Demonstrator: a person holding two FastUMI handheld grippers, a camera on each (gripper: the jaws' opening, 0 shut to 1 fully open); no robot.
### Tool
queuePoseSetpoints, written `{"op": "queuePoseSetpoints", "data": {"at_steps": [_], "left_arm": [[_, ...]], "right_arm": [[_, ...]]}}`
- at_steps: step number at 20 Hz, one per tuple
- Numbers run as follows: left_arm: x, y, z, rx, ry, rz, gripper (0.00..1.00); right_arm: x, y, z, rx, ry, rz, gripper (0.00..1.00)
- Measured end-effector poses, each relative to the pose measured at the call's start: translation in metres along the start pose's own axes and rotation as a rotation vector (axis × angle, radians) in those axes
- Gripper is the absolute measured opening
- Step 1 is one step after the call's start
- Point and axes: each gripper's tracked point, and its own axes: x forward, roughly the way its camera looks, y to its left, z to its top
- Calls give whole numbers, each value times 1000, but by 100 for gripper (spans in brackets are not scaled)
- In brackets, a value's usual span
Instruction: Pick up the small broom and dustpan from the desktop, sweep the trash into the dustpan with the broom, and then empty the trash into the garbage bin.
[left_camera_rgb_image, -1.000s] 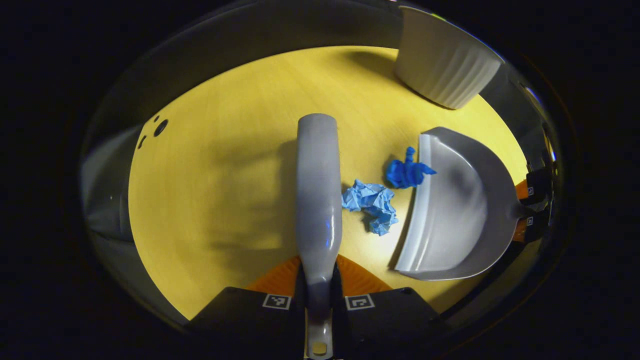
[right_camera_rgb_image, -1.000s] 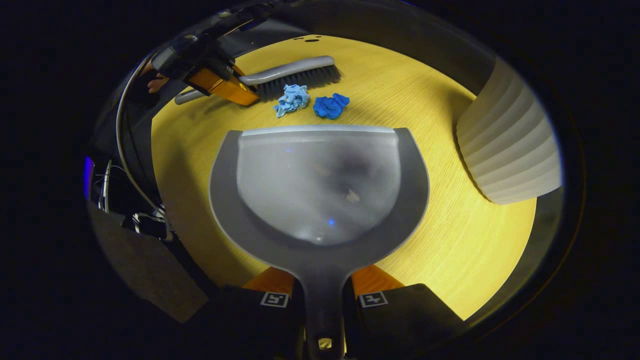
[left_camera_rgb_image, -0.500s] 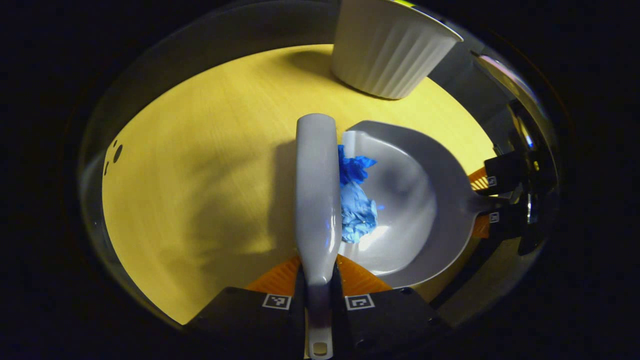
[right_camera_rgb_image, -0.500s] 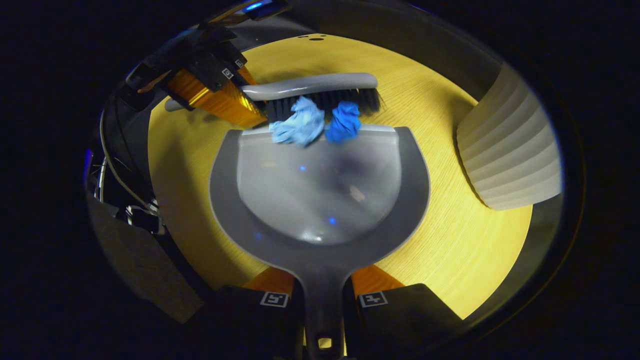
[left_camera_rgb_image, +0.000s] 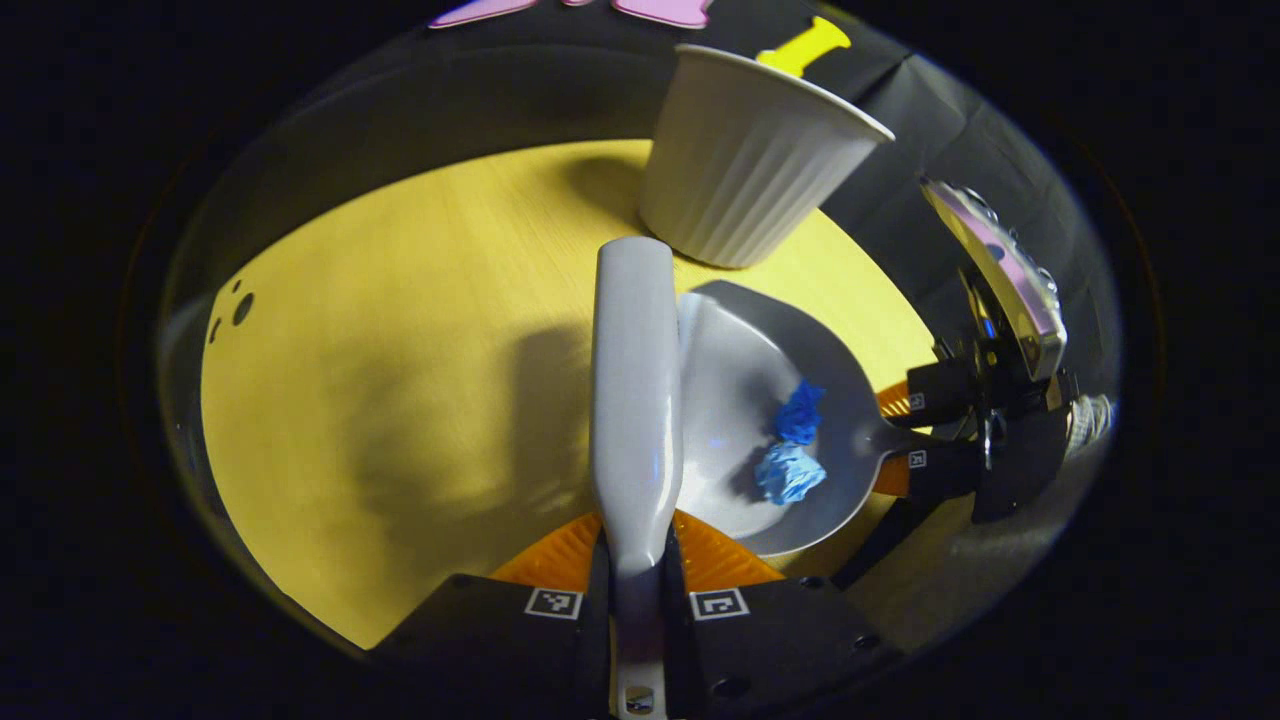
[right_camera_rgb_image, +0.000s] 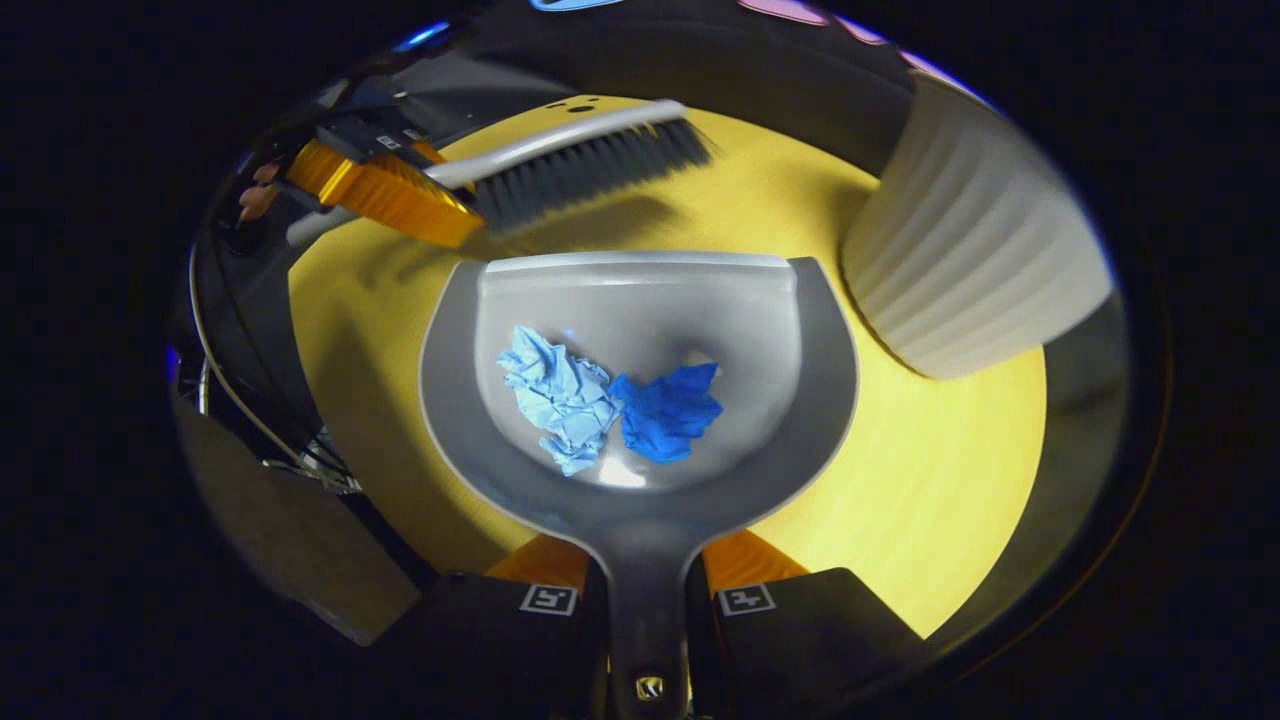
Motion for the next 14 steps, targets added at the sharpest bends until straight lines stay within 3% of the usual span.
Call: {"op": "queuePoseSetpoints", "data": {"at_steps": [4, 11, 14], "left_arm": [[7, -2, -2, -21, -14, 76, 25], [17, -4, -7, -56, 28, 93, 25], [18, -4, -7, -54, 30, 76, 25]], "right_arm": [[-40, -15, -9, 98, 7, -73, 36], [-153, -63, -40, 393, -12, -158, 36], [-186, -95, -28, 494, -66, -233, 36]]}}
